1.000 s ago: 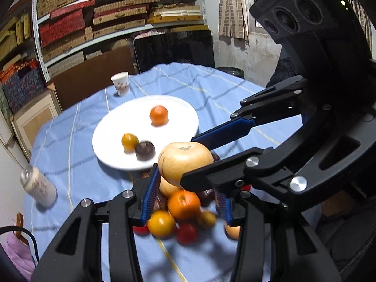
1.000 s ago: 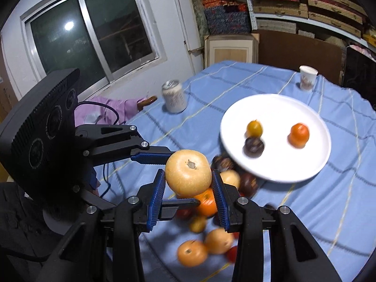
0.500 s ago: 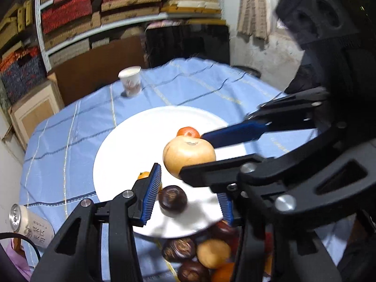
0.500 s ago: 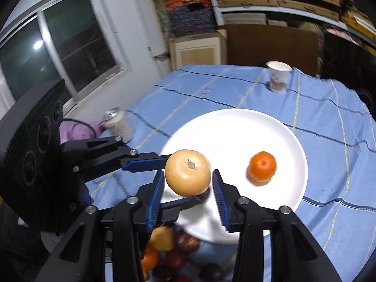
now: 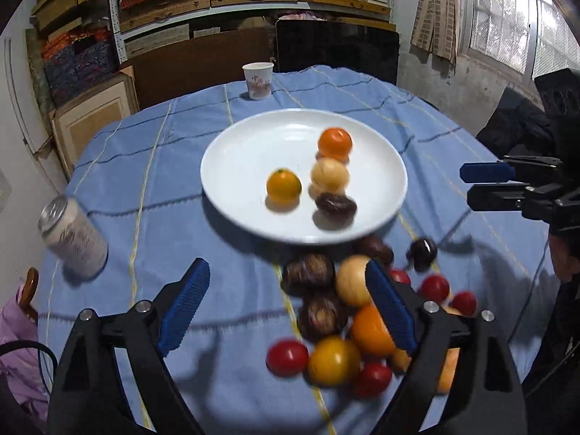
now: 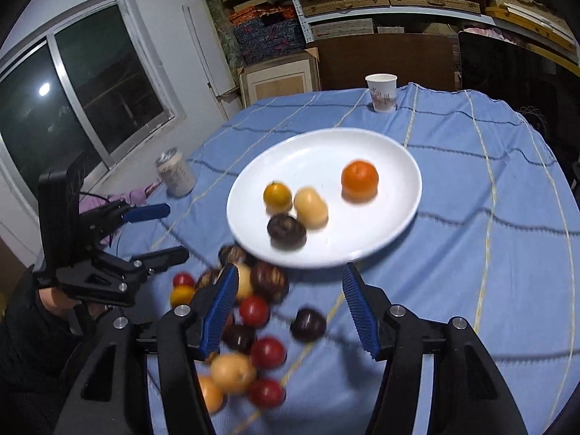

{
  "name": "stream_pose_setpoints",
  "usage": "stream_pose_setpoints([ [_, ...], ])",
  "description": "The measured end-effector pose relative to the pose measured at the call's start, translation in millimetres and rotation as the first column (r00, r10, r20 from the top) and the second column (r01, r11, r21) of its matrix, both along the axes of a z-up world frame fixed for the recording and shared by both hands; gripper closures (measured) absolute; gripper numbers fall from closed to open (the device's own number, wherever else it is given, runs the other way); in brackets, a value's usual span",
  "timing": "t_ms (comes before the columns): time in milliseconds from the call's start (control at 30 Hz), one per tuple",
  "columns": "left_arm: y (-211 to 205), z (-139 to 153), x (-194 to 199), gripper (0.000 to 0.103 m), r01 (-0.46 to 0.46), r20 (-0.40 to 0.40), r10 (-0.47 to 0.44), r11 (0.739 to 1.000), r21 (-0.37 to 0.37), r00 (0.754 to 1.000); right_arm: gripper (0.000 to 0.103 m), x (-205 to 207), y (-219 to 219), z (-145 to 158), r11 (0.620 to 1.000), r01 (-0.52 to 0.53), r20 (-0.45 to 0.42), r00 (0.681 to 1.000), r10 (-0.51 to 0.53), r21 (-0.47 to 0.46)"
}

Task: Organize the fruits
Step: 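Place pale fruit on plate with right while left places a dark brown fruit, then grasp a large pale peach-coloured fruit with the right gripper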

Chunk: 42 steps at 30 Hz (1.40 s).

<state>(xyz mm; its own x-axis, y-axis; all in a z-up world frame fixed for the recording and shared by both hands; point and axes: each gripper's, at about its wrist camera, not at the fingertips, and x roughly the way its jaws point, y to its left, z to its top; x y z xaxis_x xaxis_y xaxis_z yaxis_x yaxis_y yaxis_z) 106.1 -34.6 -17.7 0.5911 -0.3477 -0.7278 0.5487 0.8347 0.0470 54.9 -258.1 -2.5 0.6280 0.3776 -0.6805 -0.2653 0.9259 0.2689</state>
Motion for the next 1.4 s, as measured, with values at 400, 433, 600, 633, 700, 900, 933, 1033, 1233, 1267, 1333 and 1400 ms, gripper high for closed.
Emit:
stream_pose_setpoints([
  [400, 21, -20, -78, 0.005, -0.16, 0.087, 0.155, 0.986, 0.044, 0.984, 0.022, -103, 28, -27, 0.993, 0.05, 0.121, 0.992, -0.037, -0.108],
  [433, 22, -23, -80, 0.005, -0.161, 0.085, 0.157, 0.985, 0.053, 0.984, 0.022, -105, 29, -30, 0.992, 0.052, 0.114, 0.993, -0.039, -0.113],
  [600, 33, -34, -86, 0.005, -0.176, 0.039, 0.175, 0.984, 0.031, 0.984, 0.022, -115, 32, -36, 0.989, 0.064, 0.107, 0.993, -0.05, -0.135],
  [633, 34, -35, -87, 0.005, -0.176, 0.034, 0.175, 0.984, 0.029, 0.984, 0.022, -117, 32, -37, 0.989, 0.062, 0.108, 0.993, -0.047, -0.138],
  [700, 30, -39, -88, 0.005, -0.173, 0.03, 0.171, 0.984, 0.041, 0.985, 0.022, -120, 33, -38, 0.987, 0.061, 0.111, 0.993, -0.045, -0.146],
  [900, 25, -46, -83, 0.005, -0.188, 0.036, 0.185, 0.98, 0.066, 0.982, 0.022, -123, 42, -42, 0.985, 0.045, 0.113, 0.993, -0.026, -0.164],
  [933, 25, -46, -82, 0.005, -0.195, 0.04, 0.193, 0.978, 0.068, 0.98, 0.023, -125, 48, -44, 0.982, 0.033, 0.117, 0.993, -0.011, -0.188],
  [1033, 27, -48, -78, 0.005, -0.202, 0.036, 0.2, 0.977, 0.071, 0.979, 0.028, -127, 63, -47, 0.977, -0.021, 0.113, 0.992, 0.046, -0.213],
  [1233, 29, -51, -78, 0.005, -0.199, 0.03, 0.197, 0.978, 0.064, 0.98, 0.037, -117, 91, -56, 0.968, -0.098, 0.083, 0.989, 0.12, -0.232],
  [1267, 29, -51, -78, 0.005, -0.197, 0.03, 0.195, 0.978, 0.064, 0.98, 0.041, -115, 95, -56, 0.966, -0.1, 0.08, 0.989, 0.122, -0.237],
  [1333, 29, -51, -79, 0.005, -0.196, 0.029, 0.194, 0.979, 0.063, 0.98, 0.043, -107, 103, -59, 0.963, -0.105, 0.065, 0.99, 0.125, -0.25],
  [1400, 30, -51, -78, 0.005, -0.195, 0.027, 0.194, 0.979, 0.06, 0.981, 0.048, -101, 109, -61, 0.961, -0.107, 0.058, 0.99, 0.126, -0.257],
])
